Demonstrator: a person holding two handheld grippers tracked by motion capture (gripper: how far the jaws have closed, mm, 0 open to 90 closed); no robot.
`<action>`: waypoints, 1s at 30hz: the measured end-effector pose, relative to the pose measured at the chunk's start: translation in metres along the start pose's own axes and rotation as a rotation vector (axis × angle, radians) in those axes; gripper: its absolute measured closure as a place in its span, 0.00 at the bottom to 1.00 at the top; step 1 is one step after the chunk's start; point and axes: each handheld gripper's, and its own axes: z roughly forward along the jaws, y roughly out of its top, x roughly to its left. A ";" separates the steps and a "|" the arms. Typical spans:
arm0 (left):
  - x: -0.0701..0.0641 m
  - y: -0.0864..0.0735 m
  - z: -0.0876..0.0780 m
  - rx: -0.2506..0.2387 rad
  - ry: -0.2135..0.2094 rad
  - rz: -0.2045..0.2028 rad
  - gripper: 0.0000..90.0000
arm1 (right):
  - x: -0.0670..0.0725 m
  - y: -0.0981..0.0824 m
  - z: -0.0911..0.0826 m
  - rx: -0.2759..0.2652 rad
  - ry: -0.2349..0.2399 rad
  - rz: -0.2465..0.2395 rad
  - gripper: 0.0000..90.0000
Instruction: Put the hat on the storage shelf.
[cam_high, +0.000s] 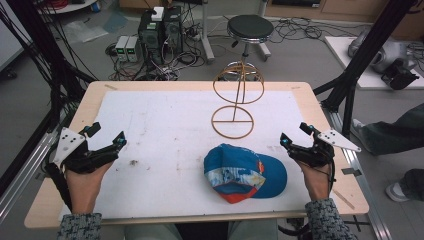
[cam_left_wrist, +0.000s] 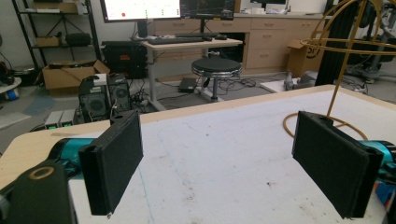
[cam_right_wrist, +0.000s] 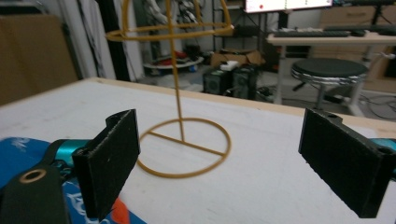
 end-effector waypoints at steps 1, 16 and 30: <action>0.000 0.000 0.000 0.000 -0.002 0.001 0.18 | 0.001 0.001 -0.001 -0.006 0.031 -0.002 0.12; -0.004 0.006 -0.002 0.003 -0.008 0.016 0.18 | 0.012 0.012 0.000 -0.010 0.089 -0.027 0.12; -0.006 0.011 -0.005 -0.011 -0.014 0.019 0.19 | 0.052 0.022 0.012 0.017 0.291 -0.130 0.12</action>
